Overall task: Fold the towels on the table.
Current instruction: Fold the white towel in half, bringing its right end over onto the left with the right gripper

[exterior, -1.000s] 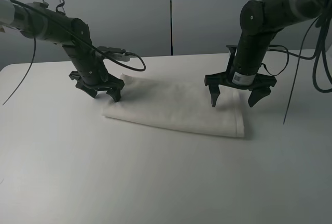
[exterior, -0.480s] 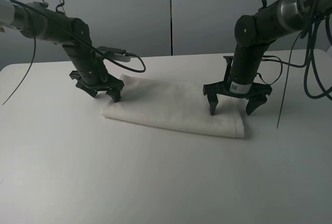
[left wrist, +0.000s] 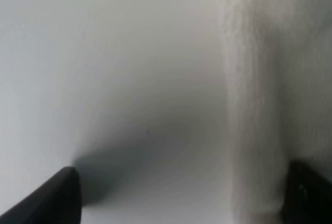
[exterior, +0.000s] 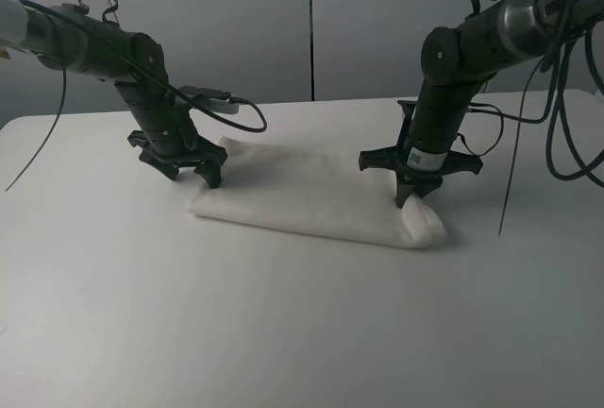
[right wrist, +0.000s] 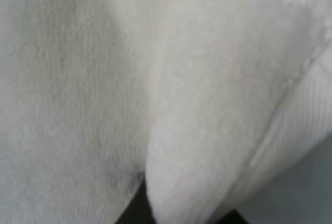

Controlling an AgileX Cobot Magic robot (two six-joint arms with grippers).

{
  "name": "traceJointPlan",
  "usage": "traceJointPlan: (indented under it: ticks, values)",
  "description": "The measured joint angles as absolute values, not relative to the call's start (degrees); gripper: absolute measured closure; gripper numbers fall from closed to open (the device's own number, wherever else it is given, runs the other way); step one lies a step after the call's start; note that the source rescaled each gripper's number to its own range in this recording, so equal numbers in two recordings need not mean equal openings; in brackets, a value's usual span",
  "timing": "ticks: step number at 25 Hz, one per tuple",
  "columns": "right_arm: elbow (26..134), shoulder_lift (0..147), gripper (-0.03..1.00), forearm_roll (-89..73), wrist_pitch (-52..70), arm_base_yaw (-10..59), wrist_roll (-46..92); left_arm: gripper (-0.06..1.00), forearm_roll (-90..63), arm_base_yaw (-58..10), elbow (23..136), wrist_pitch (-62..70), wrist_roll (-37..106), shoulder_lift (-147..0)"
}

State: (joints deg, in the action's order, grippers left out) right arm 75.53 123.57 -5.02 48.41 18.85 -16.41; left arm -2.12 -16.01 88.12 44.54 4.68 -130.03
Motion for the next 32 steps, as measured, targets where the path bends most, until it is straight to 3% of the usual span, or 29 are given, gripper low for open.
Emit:
traceJointPlan:
  ticks: [18,25,32]
  values:
    - [75.6,115.8,0.95,-4.5,51.3,18.8,-14.3,-0.03,-2.7,-16.0,88.1,45.5,4.2,-130.0]
    - [75.5,109.5,0.95,-13.3,52.4,18.9,-8.8,-0.04,-2.7,-16.0,88.1,45.8,4.2,-130.0]
    - [75.5,109.2,0.95,-21.5,45.1,25.5,-6.6,-0.04,-2.7,-16.0,88.1,45.8,4.2,-130.0]
